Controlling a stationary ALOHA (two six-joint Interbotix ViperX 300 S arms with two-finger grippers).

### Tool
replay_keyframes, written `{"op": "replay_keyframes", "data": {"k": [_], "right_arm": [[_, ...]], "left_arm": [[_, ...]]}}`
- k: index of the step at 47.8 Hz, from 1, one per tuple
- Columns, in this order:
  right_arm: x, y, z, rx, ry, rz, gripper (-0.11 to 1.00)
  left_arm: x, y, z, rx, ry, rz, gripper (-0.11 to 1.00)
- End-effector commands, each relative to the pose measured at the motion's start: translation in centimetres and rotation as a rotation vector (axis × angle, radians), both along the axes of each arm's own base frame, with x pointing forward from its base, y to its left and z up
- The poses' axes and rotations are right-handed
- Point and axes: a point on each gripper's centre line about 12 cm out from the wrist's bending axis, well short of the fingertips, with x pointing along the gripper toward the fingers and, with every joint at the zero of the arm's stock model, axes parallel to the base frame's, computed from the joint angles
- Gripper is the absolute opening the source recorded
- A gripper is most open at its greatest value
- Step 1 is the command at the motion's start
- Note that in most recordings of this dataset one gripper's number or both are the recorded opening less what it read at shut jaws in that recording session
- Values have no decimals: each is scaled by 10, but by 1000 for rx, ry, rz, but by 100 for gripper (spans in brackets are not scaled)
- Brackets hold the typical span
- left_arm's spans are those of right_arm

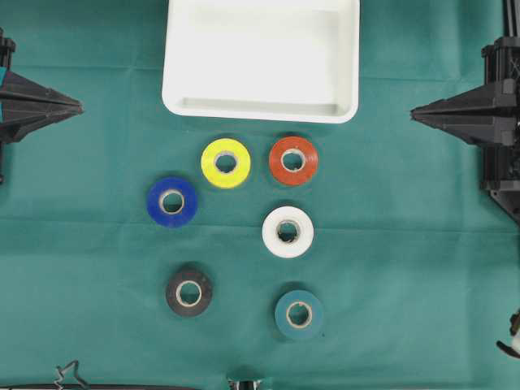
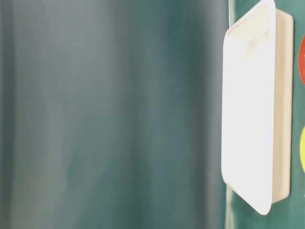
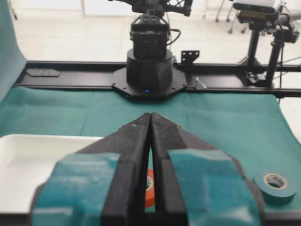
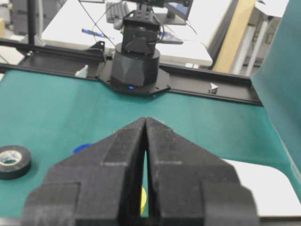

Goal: Pick up the tape from a random location and place it into the white case.

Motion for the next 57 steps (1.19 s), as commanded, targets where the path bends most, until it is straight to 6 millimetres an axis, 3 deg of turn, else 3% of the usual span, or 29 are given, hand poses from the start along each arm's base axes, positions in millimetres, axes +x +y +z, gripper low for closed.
{"op": "replay_keyframes", "data": {"k": [1,33,37,42,47,51,54,57], "right_arm": [[3,-2,13,7,-32,-8,0],[8,-3,6,57,56,-13,0],[8,-3,7,57,64,-13,0],[7,-3,8,59,61,-13,2],[7,-3,8,71,59,-15,25],[8,-3,6,73,70,-15,51],[9,-4,5,73,87,-18,70],[11,-4,4,73,103,-21,84]], "left_arm": [[4,-2,5,5,6,-8,1],[5,-2,0,3,66,-9,2],[5,-2,2,3,63,-9,8],[5,-2,3,3,61,-9,31],[6,-2,2,3,64,-9,62],[6,-2,2,3,67,-9,86],[6,-2,1,3,69,-9,97],[6,-2,1,3,71,-9,100]]}}
